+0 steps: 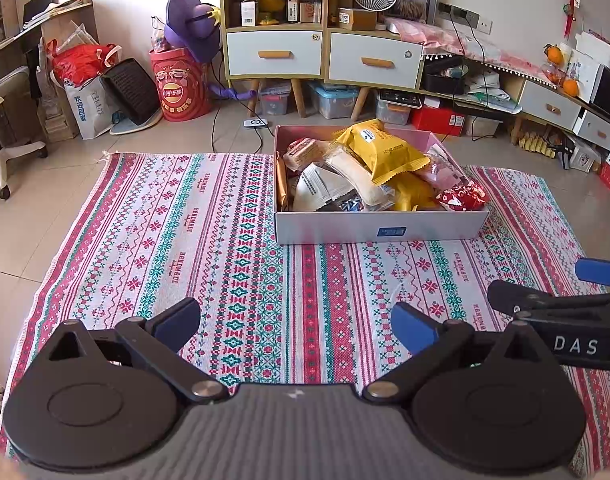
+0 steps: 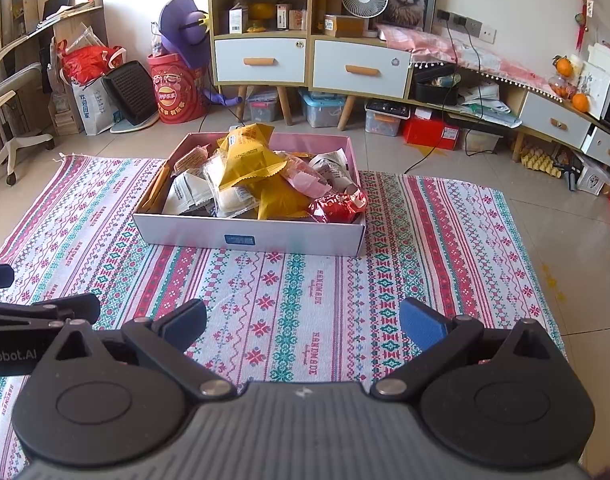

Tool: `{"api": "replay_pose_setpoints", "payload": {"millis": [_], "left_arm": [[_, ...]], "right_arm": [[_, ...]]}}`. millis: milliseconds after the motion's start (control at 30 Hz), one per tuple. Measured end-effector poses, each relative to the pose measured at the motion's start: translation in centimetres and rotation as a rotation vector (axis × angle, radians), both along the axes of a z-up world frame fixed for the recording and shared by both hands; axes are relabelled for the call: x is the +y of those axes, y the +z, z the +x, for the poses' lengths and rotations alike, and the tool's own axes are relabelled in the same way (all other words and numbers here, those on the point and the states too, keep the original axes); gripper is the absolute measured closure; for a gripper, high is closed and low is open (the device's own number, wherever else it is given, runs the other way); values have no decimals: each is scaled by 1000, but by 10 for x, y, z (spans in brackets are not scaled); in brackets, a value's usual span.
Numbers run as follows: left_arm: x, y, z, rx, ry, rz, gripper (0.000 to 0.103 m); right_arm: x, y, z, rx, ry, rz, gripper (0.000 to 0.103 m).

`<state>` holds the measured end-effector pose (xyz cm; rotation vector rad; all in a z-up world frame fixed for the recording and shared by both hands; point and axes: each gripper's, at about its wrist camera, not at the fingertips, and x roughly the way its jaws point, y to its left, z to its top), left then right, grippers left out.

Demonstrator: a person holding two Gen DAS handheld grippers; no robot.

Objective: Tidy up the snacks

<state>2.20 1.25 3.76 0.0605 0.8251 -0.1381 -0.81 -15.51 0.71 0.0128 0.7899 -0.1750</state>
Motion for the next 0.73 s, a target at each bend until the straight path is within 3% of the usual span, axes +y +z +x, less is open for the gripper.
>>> {"api": "replay_pose_setpoints", "payload": {"millis": [733], "left_arm": [[2, -4, -1, 7, -3, -2, 0]], "right_arm": [[-1, 1, 0, 0, -1, 0, 0]]}}
